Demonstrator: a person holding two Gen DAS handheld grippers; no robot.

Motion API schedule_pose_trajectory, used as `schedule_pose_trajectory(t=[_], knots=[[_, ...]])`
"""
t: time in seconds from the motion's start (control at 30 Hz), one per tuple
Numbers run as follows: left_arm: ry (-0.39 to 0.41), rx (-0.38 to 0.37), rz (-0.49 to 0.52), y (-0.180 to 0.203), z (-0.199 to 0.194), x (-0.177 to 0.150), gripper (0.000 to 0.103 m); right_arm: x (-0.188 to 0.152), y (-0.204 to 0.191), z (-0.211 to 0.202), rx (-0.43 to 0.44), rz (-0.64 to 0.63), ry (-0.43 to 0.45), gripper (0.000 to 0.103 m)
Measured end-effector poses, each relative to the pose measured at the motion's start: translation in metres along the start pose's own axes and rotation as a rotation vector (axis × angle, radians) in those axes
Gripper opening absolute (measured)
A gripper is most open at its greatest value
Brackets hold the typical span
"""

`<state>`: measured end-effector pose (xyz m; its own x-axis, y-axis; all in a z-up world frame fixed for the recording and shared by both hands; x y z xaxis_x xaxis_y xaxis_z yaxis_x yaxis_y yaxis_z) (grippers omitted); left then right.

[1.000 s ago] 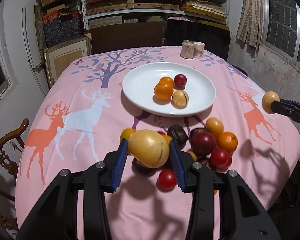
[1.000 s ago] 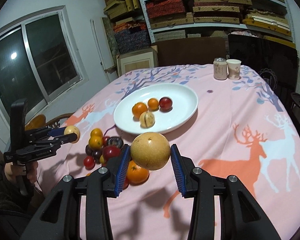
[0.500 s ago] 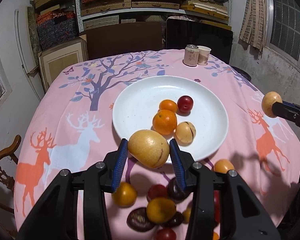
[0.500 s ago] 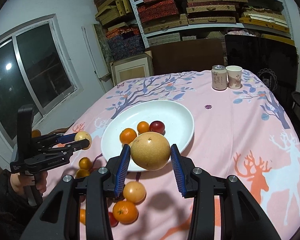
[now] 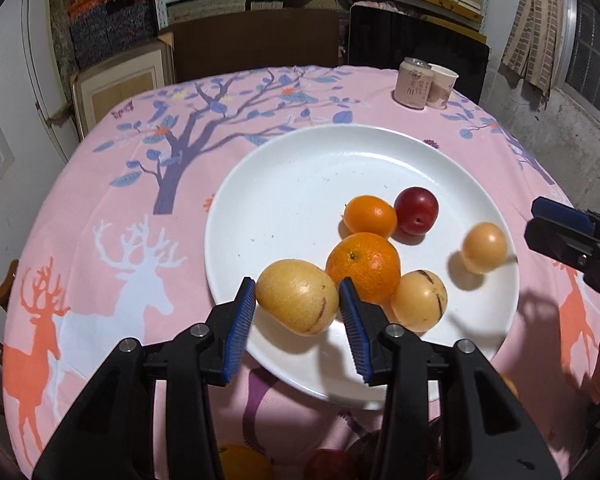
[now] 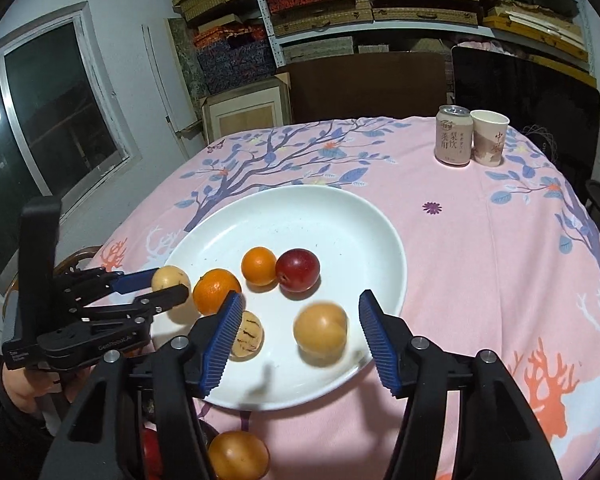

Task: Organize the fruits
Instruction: 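Release the pepino onto the plate with the left gripper while the right releases the grapefruit, then grasp a red plum with the left gripper while the right grasps a tangerine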

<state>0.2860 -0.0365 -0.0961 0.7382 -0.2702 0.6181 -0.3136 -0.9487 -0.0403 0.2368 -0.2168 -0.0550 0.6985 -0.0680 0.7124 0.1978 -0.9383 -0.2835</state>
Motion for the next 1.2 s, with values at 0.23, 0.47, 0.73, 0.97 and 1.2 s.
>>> schedule_pose_trajectory(t=[0.23, 0.47, 0.73, 0.97, 1.2], knots=[[0.107, 0.03, 0.008, 0.002, -0.042, -0.007, 0.071, -0.02, 0.005, -0.026, 0.025, 0.049, -0.003, 0.062], [0.139, 0.005, 0.025, 0.004, -0.09, -0.036, 0.071, -0.057, 0.008, -0.062, 0.029, 0.084, 0.015, 0.064], [0.076, 0.009, 0.117, 0.02, -0.116, -0.116, 0.071, -0.101, -0.005, -0.08, 0.015, 0.034, -0.002, 0.064], [0.021, 0.005, 0.151, 0.035, -0.106, -0.166, 0.052, -0.127, 0.001, -0.073, 0.018, 0.079, -0.046, 0.064], [0.012, -0.016, 0.115, 0.041, -0.088, -0.168, 0.032, -0.134, -0.005, -0.087, 0.008, 0.049, -0.02, 0.064]])
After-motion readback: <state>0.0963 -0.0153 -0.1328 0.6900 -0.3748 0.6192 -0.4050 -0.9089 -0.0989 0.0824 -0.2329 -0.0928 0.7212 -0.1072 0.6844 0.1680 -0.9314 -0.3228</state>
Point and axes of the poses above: each gripper's, at about its wrist camera, not at the fingertips, and z roughly the way its jaws point, y to its right, x to its top, the point moved 5 cm from there along z, roughly the way its jaws point, and after that the axes turned 4 degrees about z, right-handed, at the moved point
